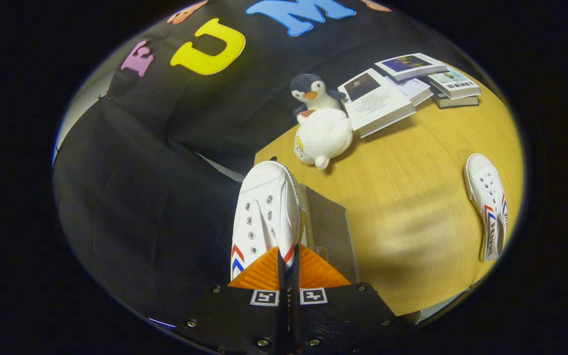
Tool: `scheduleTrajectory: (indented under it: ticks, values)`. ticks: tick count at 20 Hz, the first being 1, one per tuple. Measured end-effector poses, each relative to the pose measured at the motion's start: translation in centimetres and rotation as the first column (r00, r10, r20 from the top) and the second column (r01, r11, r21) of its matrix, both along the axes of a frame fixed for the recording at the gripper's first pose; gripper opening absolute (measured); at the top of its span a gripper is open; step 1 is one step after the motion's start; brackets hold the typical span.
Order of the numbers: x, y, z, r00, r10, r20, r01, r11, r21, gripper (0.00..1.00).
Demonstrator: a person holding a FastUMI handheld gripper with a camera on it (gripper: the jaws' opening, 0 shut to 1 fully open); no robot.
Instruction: Open the storage box then place both shoes into the box .Put the left shoe in first, then the right shoe, with the right side of both shoes facing outward in a uniform manner.
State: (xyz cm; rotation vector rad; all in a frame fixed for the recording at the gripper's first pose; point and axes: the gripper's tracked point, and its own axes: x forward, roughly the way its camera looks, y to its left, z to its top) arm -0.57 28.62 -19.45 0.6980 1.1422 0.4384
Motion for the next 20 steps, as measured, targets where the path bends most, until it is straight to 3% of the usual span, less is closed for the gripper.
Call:
scheduleTrajectory:
  ticks: [13, 20]
  values:
    - [-2.5, 7.7, -4.2, 0.995, 0.103, -0.006, -0.103, 0.988, -0.112, 0.01]
    - [-3.8, 9.4, -7.4, 0.993, 0.096, -0.064, -0.106, 0.977, -0.184, 0.01]
